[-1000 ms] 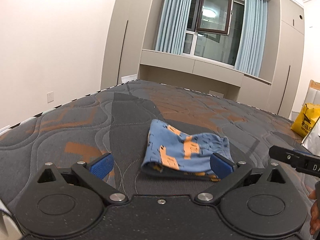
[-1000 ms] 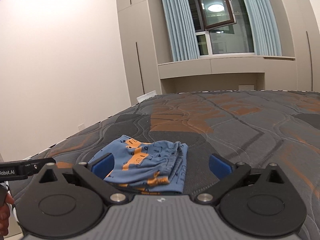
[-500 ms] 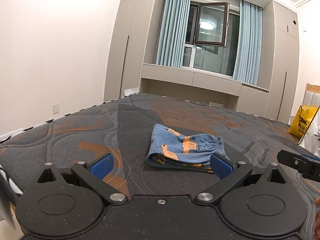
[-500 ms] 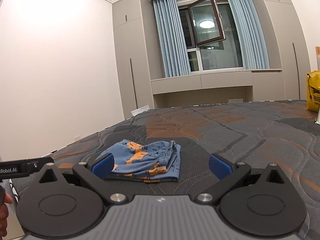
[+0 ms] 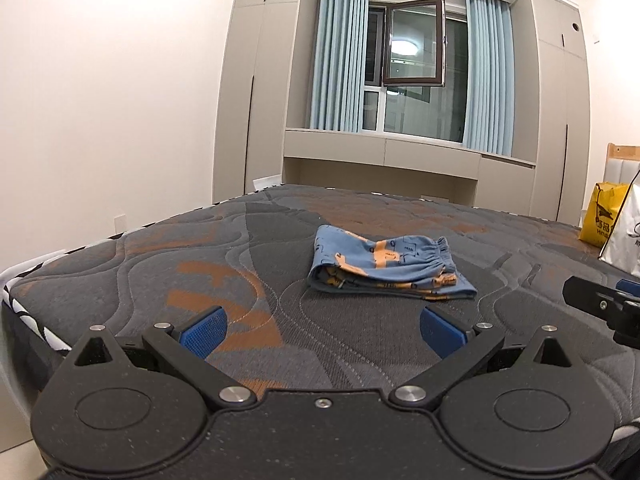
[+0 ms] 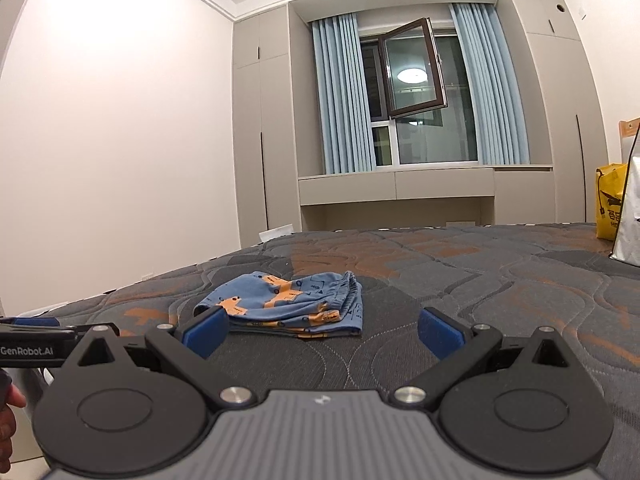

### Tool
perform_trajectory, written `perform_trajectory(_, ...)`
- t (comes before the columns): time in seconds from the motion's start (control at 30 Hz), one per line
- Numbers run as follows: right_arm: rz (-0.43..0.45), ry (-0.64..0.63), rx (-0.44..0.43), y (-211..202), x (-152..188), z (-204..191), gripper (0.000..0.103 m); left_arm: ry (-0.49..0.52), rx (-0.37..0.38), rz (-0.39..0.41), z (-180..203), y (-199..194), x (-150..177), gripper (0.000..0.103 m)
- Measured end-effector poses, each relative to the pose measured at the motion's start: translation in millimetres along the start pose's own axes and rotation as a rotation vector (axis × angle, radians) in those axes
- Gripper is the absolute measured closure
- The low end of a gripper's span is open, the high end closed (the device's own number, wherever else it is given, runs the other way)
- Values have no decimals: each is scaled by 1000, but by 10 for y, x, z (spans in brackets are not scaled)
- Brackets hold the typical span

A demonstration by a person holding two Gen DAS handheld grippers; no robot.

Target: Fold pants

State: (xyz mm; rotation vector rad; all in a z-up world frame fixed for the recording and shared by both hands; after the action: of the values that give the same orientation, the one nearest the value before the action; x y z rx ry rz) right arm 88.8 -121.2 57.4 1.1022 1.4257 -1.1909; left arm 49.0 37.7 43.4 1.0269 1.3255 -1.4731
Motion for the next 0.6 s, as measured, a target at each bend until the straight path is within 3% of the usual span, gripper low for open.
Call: perform_trajectory(0.6,-88,17,6,175,265,17,0,-10,-18,-44,-63,186,138,1)
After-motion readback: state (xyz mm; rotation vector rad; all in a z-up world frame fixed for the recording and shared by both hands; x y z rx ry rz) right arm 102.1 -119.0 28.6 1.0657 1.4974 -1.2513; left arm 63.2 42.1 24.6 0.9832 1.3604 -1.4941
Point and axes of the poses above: each gripper's, at about its wrist camera, not at the fingertips, and y roughly the way its jaws point, z to its right, x to its underside, the point moved 2 cm from there along y, roughly the way its jaws point, and after that the axes turned 3 degrees about x, right-handed, at the moved point
